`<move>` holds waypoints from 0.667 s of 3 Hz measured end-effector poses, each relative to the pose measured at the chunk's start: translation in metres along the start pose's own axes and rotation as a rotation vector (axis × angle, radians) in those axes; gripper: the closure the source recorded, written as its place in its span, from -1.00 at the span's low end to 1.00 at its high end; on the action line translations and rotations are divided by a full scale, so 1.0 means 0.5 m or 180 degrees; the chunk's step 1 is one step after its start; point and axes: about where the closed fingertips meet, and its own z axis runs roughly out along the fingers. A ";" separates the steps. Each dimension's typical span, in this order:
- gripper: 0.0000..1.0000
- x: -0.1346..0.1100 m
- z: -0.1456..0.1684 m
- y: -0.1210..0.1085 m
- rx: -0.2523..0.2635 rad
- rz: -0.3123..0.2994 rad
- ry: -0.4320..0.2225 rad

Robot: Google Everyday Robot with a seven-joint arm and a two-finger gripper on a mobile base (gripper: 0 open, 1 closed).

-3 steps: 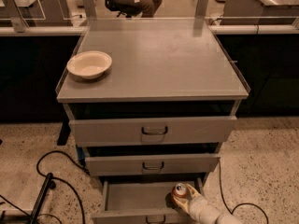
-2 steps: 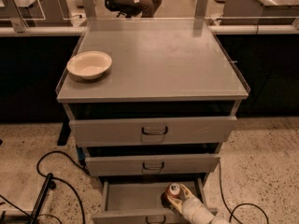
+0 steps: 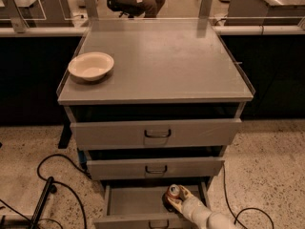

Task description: Place coke can into bottom drawer

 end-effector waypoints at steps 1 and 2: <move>1.00 0.000 0.000 0.000 0.0000 0.0000 0.0000; 1.00 -0.002 0.011 -0.001 0.0001 -0.0037 0.0054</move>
Offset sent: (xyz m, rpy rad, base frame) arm 0.0108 0.0027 -0.0034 -0.0480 0.0167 0.0002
